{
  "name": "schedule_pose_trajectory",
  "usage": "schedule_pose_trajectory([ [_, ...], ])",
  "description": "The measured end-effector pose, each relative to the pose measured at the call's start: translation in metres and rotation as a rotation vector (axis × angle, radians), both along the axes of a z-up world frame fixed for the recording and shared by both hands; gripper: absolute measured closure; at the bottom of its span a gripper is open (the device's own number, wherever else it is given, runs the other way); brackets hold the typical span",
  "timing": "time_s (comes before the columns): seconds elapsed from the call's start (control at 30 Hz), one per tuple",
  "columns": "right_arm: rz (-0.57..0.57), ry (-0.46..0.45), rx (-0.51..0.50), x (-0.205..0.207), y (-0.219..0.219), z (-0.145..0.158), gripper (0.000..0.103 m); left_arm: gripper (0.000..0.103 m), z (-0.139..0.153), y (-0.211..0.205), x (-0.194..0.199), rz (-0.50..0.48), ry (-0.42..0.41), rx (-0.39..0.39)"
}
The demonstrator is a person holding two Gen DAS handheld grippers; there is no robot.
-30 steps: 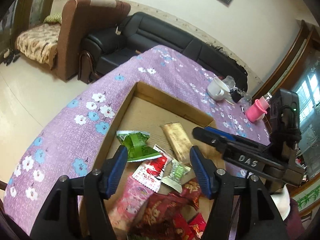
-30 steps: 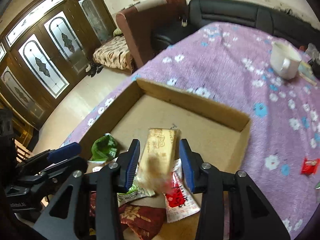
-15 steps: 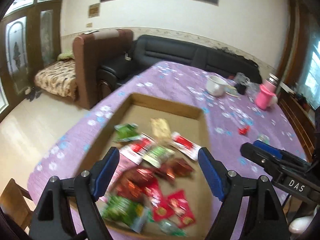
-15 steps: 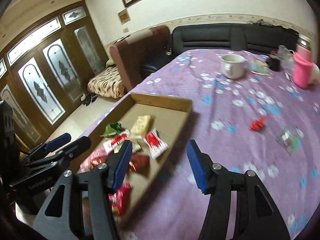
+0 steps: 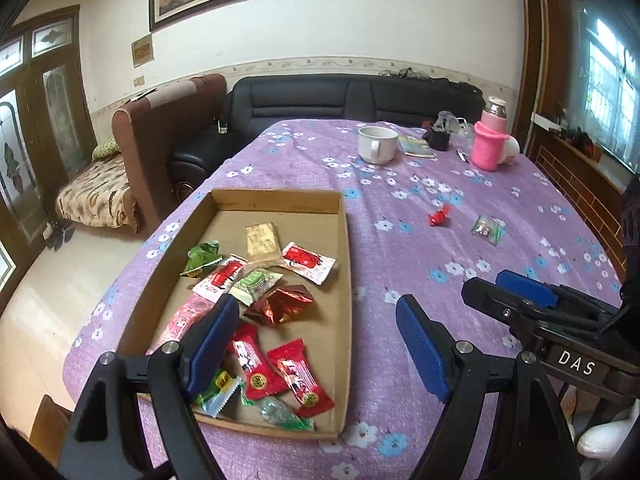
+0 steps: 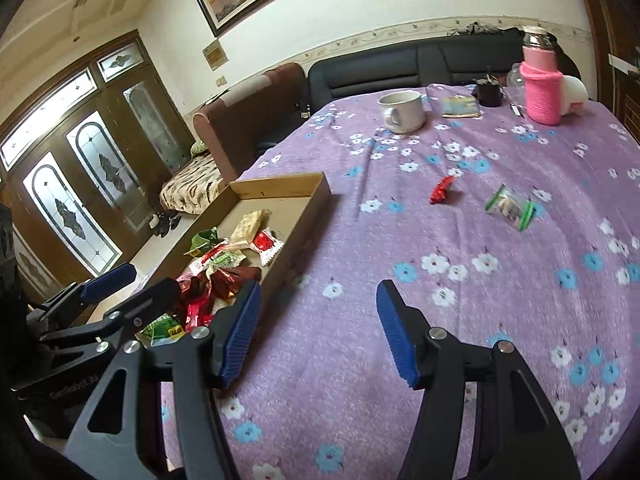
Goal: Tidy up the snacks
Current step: 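Move both tools back toward the last snacks on the tablecloth, then grasp the clear candy bag with the right gripper while the left grasps the red candy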
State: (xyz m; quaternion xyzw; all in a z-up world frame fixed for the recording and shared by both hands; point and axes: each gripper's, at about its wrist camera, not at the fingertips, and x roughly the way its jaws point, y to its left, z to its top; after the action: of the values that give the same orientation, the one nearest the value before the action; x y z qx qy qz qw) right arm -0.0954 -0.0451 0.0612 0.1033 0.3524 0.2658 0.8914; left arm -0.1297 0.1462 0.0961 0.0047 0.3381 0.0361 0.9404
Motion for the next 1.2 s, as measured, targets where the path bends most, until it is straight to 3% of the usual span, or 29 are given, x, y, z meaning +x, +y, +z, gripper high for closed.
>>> schedule_pose_trajectory([
  [0.83,-0.039,0.035,0.010,0.000,-0.024,-0.012,0.041,0.022,-0.016,-0.014,0.006,-0.032,0.066,-0.008],
  [1.0,-0.125,0.021,-0.037,0.011,-0.067,-0.009,0.040,0.022,-0.021,-0.015,0.012,-0.081,0.090,-0.076],
  [1.2,-0.271,0.085,-0.091,0.058,-0.127,-0.012,0.037,0.022,-0.030,-0.027,0.021,-0.145,0.113,-0.146],
])
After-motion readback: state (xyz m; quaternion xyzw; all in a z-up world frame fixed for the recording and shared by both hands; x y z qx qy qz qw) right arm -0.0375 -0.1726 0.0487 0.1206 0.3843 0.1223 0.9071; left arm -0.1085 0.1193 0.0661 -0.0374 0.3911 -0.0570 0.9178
